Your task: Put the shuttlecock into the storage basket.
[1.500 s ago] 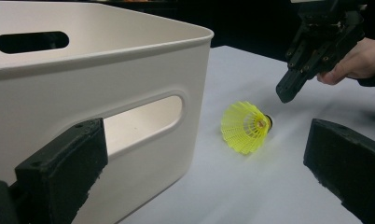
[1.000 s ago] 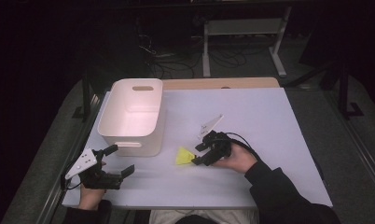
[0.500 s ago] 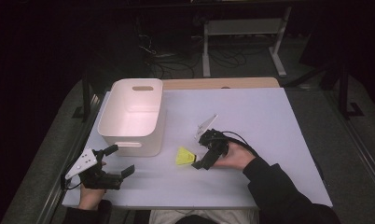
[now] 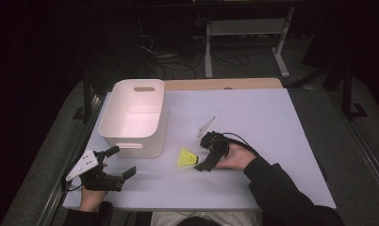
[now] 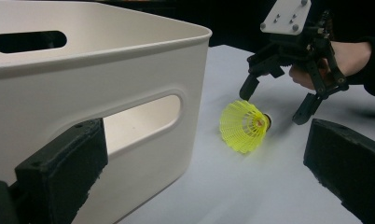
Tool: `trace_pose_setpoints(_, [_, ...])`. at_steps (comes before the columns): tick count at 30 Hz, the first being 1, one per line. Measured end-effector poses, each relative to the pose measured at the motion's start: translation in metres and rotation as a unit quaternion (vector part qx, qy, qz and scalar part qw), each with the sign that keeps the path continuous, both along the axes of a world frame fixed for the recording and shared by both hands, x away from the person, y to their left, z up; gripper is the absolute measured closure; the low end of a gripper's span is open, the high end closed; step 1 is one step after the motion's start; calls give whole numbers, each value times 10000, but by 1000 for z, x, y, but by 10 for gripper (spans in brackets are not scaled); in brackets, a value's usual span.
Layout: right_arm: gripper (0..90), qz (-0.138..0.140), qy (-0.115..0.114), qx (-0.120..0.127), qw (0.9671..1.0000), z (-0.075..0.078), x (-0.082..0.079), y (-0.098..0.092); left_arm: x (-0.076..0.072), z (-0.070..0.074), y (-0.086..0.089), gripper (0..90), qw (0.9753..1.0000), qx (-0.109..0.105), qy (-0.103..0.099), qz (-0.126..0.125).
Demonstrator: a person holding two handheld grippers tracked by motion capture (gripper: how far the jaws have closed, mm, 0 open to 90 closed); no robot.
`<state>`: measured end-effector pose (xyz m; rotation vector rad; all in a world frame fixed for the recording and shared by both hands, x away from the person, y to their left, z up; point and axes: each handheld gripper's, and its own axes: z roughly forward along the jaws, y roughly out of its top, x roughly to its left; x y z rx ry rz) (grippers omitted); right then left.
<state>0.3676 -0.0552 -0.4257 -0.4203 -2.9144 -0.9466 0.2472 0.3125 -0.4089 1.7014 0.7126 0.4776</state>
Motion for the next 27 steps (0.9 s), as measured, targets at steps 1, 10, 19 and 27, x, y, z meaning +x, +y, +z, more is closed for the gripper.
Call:
trace_pose_setpoints(1, [43,23,4,-4,10000,-1,1,0,0,0,0,0,10000,-2,-2,0])
trace_pose_setpoints(10, [137,139,19,-59,9999,-5,5,1,0,0,0,0,10000,-2,-1,-2])
trace_pose_setpoints(19, [271,302,31,-120,9995,-6,8,1,0,0,0,0,10000,-2,-1,-8])
trace_pose_setpoints(27, [429,449,-11,-108,9989,-8,10,1,0,0,0,0,10000,2,1,-10])
